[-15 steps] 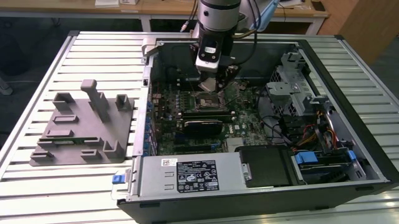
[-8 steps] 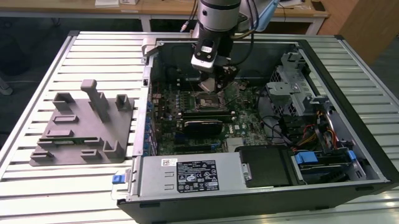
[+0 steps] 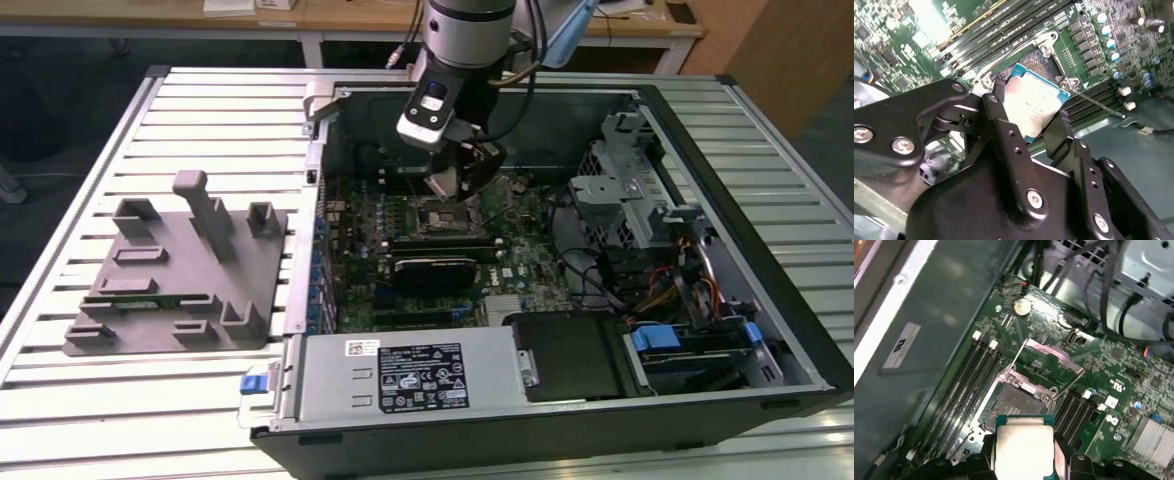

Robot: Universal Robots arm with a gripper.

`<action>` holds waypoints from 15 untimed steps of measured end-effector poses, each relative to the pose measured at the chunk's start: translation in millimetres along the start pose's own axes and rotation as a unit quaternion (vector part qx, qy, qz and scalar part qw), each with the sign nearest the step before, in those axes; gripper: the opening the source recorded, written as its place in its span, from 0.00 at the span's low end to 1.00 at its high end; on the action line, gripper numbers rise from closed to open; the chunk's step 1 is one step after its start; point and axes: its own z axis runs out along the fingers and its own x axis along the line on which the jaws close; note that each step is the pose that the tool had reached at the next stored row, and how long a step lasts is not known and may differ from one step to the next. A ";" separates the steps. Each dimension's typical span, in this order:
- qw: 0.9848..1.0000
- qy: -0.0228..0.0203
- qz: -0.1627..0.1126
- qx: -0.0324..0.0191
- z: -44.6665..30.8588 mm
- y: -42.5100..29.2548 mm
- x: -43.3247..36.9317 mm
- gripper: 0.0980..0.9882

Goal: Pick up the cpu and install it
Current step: 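Place the cpu into insertion slot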

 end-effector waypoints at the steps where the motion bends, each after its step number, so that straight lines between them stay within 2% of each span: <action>1: 1.000 0.000 0.007 0.000 0.1 0.0 0.0 0.50; 5: 0.999 0.000 0.041 0.001 0.8 0.0 0.0 0.50; 8: 0.998 -0.001 0.068 0.001 1.4 0.0 0.0 0.50; 12: 0.995 -0.001 0.104 0.002 2.2 0.0 0.0 0.50; 15: 0.991 -0.001 0.132 0.002 2.9 0.0 0.1 0.50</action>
